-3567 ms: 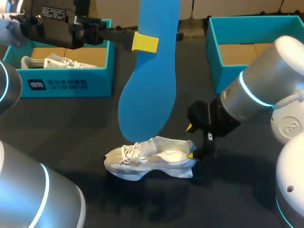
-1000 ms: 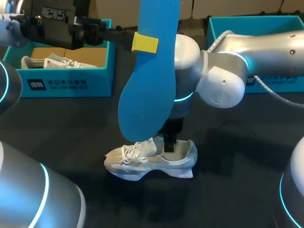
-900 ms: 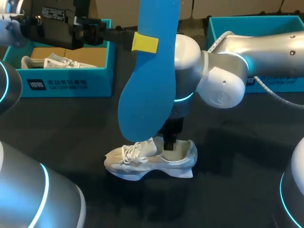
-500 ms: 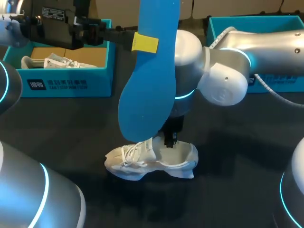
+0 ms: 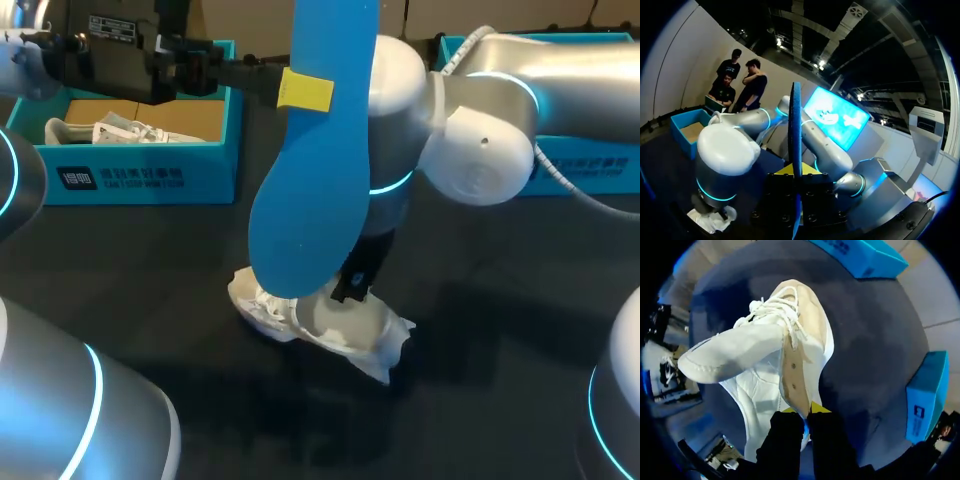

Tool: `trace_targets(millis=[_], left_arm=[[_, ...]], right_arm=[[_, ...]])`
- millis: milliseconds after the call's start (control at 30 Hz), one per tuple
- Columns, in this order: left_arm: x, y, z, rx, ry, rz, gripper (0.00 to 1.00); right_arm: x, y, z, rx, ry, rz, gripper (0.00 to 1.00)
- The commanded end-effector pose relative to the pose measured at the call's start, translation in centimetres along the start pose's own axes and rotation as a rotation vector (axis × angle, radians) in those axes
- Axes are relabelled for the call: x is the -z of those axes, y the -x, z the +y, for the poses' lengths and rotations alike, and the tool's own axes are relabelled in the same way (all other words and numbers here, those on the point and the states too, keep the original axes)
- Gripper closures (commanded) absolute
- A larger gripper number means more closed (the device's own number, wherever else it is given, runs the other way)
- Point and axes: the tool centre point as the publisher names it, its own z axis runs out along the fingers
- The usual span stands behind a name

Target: Take the shoe out of the shoebox, open the shoe tongue, remove and reinsert the insole, then place the shoe into the shoebox

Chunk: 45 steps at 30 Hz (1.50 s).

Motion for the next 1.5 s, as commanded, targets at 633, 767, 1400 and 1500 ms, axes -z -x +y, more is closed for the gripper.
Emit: trace_targets(millis=[633, 767, 1400, 1500], left_arm=[[-0.2, 0.1, -0.2, 0.001, 0.003, 0.001, 1.00], [-0.2, 0.1, -0.2, 0.001, 0.003, 0.001, 1.00], [-0.2, 0.1, -0.2, 0.001, 0.003, 0.001, 1.00], [-0.2, 0.1, -0.2, 0.001, 0.003, 0.001, 1.00]], right_arm=[[1.4, -1.7, -1.2, -0.692, 0.104, -0.005, 1.00], [2.2, -3.1, -1.5, -0.887, 0.157, -0.008, 1.00], [-0.1, -4.7, -0.7, -1.103, 0.188, 0.101, 1.00], [-0.8, -4.2, -0.6, -1.117, 0.189, 0.133, 1.00]])
